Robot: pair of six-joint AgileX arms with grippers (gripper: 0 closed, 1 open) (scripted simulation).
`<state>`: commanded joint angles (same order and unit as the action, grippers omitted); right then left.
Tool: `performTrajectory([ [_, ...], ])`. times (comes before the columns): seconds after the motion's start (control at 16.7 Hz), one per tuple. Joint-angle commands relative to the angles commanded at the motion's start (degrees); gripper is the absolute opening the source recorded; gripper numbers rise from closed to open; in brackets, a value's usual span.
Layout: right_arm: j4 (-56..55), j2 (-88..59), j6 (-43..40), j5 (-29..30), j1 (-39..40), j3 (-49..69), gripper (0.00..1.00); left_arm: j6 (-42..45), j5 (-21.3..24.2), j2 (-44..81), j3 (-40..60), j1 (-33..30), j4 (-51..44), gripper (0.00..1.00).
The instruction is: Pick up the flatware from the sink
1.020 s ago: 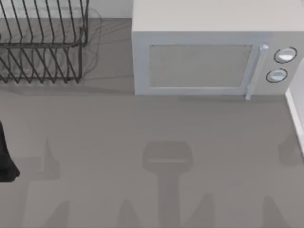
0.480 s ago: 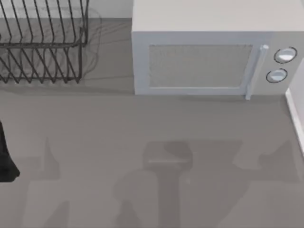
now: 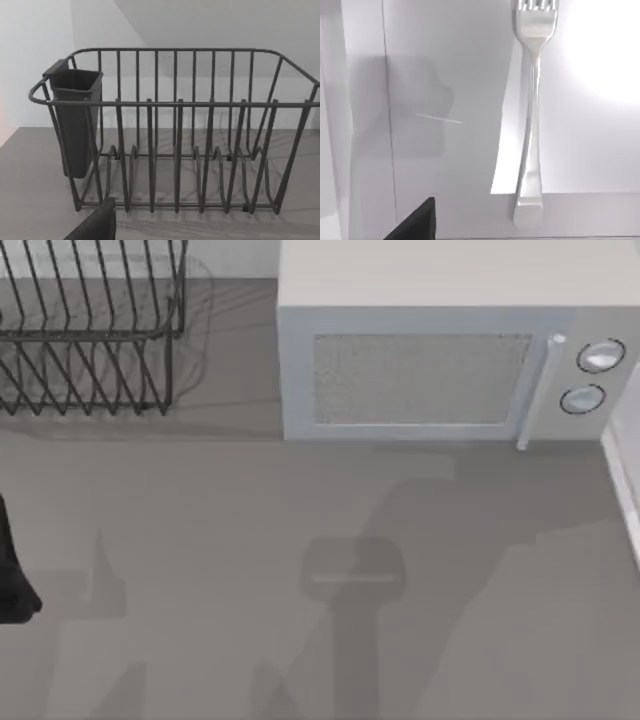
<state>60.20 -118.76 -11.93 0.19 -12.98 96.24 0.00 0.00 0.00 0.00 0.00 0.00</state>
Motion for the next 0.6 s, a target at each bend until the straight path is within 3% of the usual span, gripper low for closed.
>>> performTrajectory([
  [0.24, 4.74, -9.22, -0.94, 0.01, -1.02, 7.39, 1.00, 0.00, 0.00, 0.00, 0.00, 0.00, 0.00, 1.00],
  [0.6, 5.13, -10.09, -0.99, 0.02, -0.81, 7.99, 1.00, 0.00, 0.00, 0.00, 0.00, 0.00, 0.00, 1.00],
])
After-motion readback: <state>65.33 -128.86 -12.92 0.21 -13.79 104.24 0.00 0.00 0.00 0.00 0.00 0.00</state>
